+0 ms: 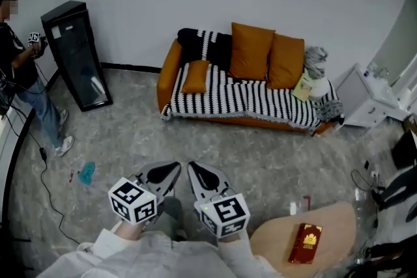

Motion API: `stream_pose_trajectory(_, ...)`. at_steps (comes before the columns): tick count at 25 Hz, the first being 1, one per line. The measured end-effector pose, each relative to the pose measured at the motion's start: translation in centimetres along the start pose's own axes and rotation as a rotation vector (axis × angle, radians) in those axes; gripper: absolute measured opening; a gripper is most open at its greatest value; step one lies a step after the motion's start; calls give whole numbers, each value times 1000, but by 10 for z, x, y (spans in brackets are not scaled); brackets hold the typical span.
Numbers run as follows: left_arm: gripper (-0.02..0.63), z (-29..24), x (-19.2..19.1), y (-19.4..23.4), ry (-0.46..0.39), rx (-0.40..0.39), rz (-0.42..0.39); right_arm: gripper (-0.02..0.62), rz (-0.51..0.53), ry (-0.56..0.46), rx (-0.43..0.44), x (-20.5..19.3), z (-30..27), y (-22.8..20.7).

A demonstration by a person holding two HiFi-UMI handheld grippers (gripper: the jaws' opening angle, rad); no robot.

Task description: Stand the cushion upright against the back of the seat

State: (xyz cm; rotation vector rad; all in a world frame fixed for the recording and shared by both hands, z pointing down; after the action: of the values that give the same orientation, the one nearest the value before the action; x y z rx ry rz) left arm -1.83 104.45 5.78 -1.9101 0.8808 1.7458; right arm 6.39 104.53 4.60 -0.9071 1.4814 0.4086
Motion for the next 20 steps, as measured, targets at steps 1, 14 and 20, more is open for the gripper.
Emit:
stream_pose_trajectory(1, 8, -5, 0, 6, 2, -2, 1, 12, -7, -5, -11, 2, -7, -6)
stream_pose_trajectory(14, 8, -102, 43, 177, -10, -24, 59, 12, -21, -26, -124, 69, -160, -99)
stream_pose_trajectory(20, 8, -139, 64, 254, -22, -44, 63, 12, -20, -32, -145, 94, -234, -130)
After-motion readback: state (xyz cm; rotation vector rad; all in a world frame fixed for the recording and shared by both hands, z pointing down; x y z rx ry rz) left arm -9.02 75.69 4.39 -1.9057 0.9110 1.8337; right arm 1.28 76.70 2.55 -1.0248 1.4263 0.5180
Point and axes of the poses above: the fingertips, and each gripper's own axes: z backward along the fingers, y to its left, x out of its top, the point moved 4 cm from there along z, backward along the fingers, and after that the axes turned 11 degrees about -z, right-handed, at the moved point
